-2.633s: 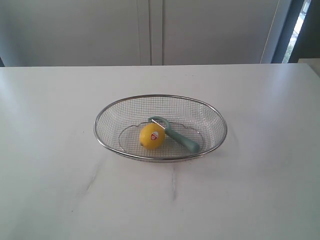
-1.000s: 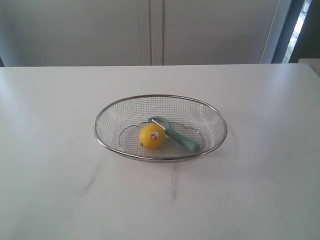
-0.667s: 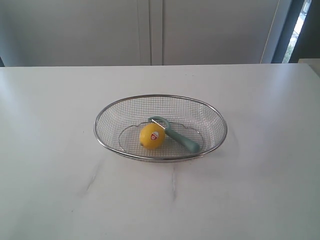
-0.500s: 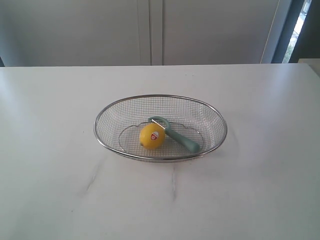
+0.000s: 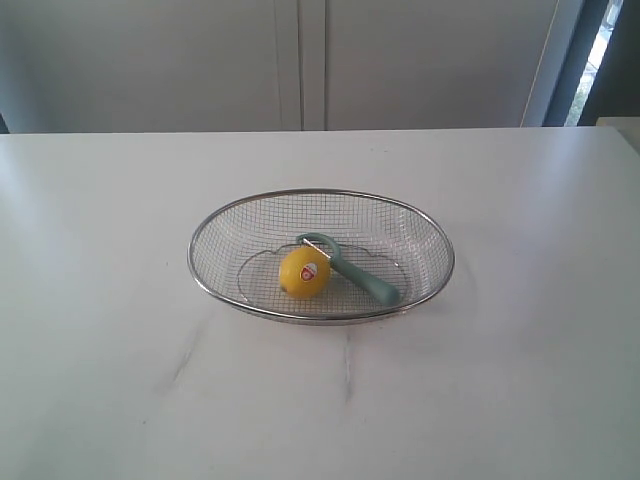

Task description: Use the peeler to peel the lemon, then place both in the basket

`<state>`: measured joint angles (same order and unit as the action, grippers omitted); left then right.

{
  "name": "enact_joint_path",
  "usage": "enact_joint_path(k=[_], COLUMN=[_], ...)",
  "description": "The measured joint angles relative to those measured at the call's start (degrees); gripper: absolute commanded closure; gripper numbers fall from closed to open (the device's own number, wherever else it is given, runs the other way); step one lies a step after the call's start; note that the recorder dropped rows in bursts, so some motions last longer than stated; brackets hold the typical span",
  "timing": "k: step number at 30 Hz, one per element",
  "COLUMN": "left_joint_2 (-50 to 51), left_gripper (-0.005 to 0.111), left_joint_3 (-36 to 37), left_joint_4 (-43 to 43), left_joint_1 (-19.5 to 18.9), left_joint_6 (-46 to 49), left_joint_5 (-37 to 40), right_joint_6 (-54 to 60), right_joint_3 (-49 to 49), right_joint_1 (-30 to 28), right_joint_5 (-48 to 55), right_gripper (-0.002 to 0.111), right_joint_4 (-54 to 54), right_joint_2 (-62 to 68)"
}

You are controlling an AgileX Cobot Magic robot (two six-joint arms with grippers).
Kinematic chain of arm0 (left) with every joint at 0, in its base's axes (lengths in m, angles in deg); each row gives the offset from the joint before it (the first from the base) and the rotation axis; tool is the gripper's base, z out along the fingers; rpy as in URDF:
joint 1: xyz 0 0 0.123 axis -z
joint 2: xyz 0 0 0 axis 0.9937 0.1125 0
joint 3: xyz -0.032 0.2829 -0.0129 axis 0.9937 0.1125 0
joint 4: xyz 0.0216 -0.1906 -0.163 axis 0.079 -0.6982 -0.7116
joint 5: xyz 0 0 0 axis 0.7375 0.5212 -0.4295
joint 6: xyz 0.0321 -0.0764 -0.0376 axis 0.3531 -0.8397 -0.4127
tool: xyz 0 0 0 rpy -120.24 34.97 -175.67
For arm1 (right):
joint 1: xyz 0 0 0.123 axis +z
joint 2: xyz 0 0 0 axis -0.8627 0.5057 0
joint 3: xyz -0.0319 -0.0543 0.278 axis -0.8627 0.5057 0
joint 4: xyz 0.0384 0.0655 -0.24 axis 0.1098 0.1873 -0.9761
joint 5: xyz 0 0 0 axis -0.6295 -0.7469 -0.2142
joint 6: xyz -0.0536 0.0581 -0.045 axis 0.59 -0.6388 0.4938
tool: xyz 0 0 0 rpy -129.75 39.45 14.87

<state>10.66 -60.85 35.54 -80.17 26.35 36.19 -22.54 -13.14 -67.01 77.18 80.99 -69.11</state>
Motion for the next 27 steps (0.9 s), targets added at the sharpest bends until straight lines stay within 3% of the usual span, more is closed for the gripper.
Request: enact_joint_path(k=[7,17,27], left_joint_2=[0.0,0.0,0.0], left_gripper=[0.107,0.107,0.107], left_joint_3=[0.0,0.0,0.0], left_joint_4=[0.0,0.0,0.0], left_joint_1=[0.0,0.0,0.0], left_joint_6=[0.0,0.0,0.0], left_joint_5=[0.0,0.0,0.0], right_joint_6=[-7.34,-7.86,-8.13], right_joint_3=[0.0,0.0,0.0], right_joint_1=[1.15,7.35,7.95], right_joint_5=[0.0,0.0,0.0], right_gripper=[0.108,0.108,0.108], right_joint_4=[0.0,0.0,0.0], right_joint_2=[0.0,0.0,0.0])
